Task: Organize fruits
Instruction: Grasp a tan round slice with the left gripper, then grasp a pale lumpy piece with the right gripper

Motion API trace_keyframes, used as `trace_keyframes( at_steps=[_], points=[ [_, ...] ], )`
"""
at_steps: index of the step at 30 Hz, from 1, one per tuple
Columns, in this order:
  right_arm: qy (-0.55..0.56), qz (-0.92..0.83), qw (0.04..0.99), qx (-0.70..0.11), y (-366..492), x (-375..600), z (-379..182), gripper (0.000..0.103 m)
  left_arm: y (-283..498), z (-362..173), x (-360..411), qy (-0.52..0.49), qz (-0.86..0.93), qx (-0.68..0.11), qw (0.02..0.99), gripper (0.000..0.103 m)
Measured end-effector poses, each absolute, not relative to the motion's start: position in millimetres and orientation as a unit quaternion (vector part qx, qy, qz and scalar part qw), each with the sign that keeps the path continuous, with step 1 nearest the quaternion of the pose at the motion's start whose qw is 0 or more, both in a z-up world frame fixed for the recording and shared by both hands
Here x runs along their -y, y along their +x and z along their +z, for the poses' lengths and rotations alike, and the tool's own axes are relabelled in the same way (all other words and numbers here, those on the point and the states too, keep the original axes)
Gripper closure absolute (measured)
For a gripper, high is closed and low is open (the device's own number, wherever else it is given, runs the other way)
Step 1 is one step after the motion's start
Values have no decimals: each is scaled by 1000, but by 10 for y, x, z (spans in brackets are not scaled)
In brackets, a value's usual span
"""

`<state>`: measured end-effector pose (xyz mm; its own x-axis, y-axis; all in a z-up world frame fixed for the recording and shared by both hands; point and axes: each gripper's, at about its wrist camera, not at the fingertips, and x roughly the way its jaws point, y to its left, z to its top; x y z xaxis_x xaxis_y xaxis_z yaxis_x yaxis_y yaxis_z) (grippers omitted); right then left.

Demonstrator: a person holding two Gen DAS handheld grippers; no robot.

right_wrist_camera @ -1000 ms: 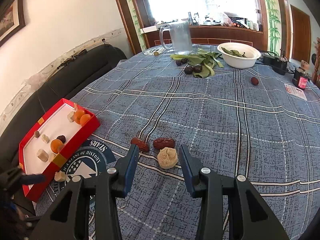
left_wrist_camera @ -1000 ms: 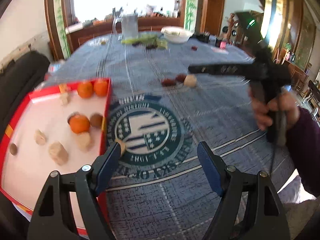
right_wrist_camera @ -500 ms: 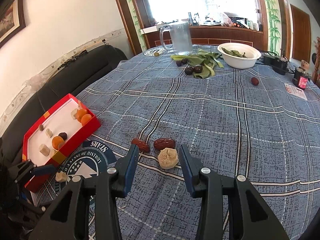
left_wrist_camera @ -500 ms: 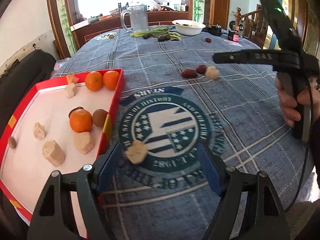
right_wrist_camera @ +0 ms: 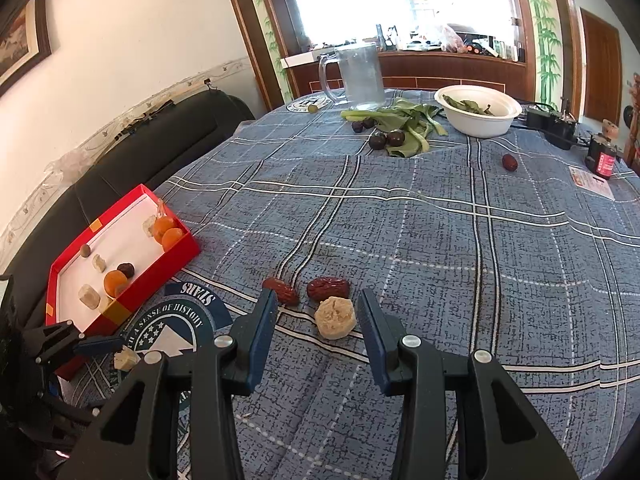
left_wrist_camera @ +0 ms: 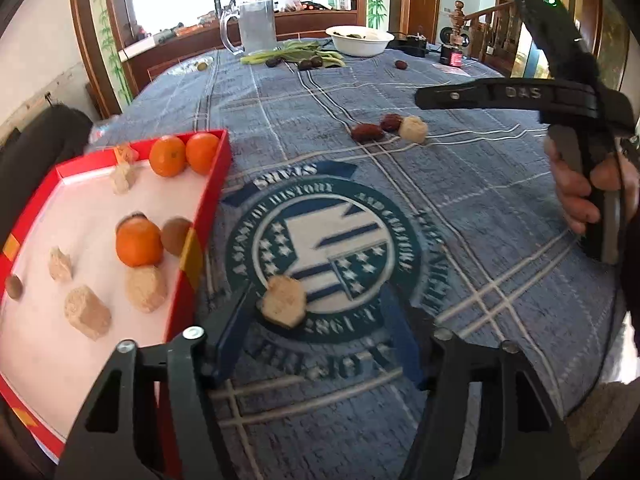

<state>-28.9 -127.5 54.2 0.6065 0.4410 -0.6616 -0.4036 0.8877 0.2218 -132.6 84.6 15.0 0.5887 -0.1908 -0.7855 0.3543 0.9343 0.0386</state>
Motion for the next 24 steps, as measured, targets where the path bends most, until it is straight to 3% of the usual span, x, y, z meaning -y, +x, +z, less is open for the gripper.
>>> trace_keyframes(
  at_steps=[7, 10, 19, 24],
  points=[
    [26, 242, 893, -378, -284, 1269, 535, 62, -1299, 145, -860, 103, -151, -426, 886, 53],
    [27, 253, 888, -384, -275, 1255, 510, 62, -1361, 158, -863, 109, -144, -425, 887, 63],
    [26, 255, 875, -411, -210, 1223, 399, 62, -1359, 148, -839, 110, -130, -426, 888, 65],
    [12, 242, 876, -416, -215, 1219, 377, 62, -1375, 141, -773, 111, -129, -423, 890, 77]
  ],
)
